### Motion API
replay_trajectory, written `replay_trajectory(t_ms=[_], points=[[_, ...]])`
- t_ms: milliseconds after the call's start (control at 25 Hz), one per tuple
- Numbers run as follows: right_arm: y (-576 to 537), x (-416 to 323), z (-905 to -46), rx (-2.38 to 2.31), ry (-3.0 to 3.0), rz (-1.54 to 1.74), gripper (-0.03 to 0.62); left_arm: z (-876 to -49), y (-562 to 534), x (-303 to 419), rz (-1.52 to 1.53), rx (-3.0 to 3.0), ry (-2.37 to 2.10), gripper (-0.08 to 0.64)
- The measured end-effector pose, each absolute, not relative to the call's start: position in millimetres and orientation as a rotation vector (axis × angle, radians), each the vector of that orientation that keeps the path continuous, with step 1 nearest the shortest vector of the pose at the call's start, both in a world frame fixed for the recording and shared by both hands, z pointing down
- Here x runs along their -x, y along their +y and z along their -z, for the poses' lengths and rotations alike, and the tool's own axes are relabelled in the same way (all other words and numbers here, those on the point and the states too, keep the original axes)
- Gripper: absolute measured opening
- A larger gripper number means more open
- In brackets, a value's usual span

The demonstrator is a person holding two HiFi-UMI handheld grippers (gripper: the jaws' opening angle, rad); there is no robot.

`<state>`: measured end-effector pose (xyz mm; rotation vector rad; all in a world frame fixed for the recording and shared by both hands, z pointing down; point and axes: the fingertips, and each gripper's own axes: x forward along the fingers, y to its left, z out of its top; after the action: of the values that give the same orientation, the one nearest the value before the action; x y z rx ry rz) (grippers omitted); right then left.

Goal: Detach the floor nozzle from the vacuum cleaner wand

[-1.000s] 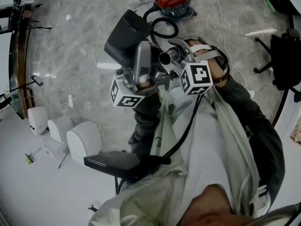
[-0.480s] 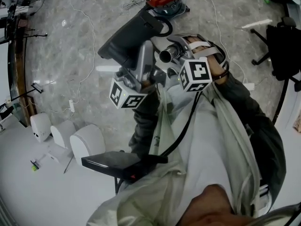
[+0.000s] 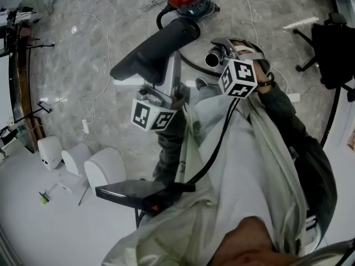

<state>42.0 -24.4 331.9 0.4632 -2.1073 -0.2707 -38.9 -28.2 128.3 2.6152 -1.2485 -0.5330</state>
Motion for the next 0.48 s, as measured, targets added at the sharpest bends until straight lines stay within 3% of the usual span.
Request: replay_trajectory(t_ms=[480], points=[[-29,-89,-370,-0.587,-2.250,-0.077,0.173,-165,-21,11,0.439,-2.577,-1.210,0.077]])
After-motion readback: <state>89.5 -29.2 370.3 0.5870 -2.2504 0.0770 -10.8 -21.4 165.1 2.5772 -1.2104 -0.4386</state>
